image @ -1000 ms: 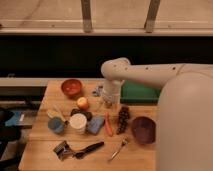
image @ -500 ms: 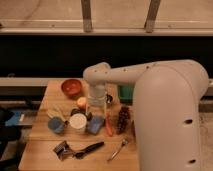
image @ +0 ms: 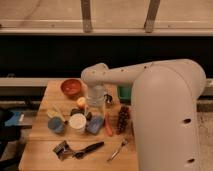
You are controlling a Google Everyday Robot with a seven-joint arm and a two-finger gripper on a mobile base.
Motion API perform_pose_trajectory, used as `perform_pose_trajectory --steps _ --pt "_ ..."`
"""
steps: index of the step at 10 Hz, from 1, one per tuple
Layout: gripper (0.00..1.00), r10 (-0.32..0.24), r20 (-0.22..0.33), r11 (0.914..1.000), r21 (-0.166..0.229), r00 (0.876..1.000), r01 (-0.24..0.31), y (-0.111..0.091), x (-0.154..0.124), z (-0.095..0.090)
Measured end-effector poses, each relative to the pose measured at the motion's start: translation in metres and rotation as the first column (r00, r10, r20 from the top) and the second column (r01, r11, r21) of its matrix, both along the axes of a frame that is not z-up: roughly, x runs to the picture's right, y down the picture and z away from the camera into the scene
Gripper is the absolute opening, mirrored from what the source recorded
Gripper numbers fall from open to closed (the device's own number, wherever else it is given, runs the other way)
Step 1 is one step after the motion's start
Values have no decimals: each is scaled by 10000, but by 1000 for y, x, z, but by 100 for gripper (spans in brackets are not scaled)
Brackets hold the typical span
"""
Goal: Place sponge in metal cup
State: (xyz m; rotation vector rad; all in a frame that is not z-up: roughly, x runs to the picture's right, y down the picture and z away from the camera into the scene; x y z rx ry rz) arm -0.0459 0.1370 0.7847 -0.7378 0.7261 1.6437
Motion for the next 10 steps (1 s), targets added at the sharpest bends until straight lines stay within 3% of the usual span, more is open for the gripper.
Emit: perform_pose_trajectory --steps 6,10 --pt "65 730 -6 9962 -474 9973 -730 4 6 29" --pt "65 1035 -13 9886 -1099 9946 -1030 26 7 46"
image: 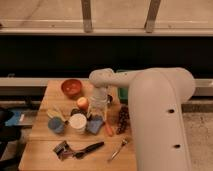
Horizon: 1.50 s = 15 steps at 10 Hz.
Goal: Place sponge in metal cup
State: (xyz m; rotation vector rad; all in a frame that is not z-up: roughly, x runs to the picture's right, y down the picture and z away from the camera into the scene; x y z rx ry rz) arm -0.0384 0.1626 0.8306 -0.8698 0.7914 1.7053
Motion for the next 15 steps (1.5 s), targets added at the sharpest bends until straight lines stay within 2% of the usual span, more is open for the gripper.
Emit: perform_pose_trajectory --steps 6,7,9,12,14,15 --pt "65 353 227 9980 -530 9991 -341 24 -5 10" --pt "60 411 246 9980 -489 9989 -399 22 -7 11" --pt "43 434 195 9988 -233 9989 -429 13 -11 10" --pt "10 391 11 9990 196 9992 -391 -6 -8 3" --pt "0 391 11 9986 353 9992 -391 -11 -8 3" --pt "0 404 -16 9979 516 9992 -402 -15 -5 -1"
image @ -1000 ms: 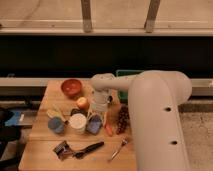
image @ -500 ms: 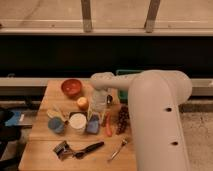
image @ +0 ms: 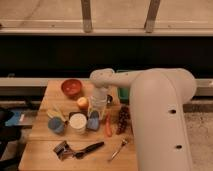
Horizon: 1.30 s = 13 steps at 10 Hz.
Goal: Place sponge in metal cup
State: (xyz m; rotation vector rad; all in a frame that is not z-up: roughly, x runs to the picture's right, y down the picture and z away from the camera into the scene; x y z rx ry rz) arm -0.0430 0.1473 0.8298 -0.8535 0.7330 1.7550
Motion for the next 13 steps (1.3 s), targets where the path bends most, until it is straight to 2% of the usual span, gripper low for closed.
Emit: perform_pose_trajectory --steps 2,5,9,13 --pt "0 73 -64 9988 474 10000 -70 -15 4 -13" --pt "0 108 -170 9922 1242 9998 -86 -35 8 -33" --pt "0 154 -217 9857 1680 9996 -115 -39 11 -40" --pt "0 544 -396 9646 2602 9977 -423 -77 27 -72"
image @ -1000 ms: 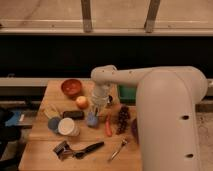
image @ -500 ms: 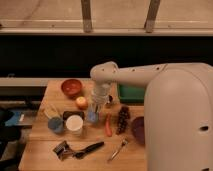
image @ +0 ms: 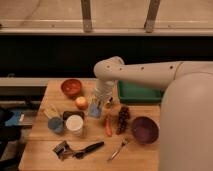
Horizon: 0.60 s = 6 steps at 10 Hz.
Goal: Place sponge in metal cup
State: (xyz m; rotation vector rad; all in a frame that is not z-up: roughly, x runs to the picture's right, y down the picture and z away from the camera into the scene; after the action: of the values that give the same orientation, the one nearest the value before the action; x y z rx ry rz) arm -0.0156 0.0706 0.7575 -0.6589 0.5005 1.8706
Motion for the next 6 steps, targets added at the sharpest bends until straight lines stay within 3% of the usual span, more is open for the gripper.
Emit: perform_pose_trajectory --steps 3,6 --pt "0 376 31 9955 871 9993 -377 -41 11 -22" --pt "0 765 247 9892 1231 9968 -790 -74 19 -9"
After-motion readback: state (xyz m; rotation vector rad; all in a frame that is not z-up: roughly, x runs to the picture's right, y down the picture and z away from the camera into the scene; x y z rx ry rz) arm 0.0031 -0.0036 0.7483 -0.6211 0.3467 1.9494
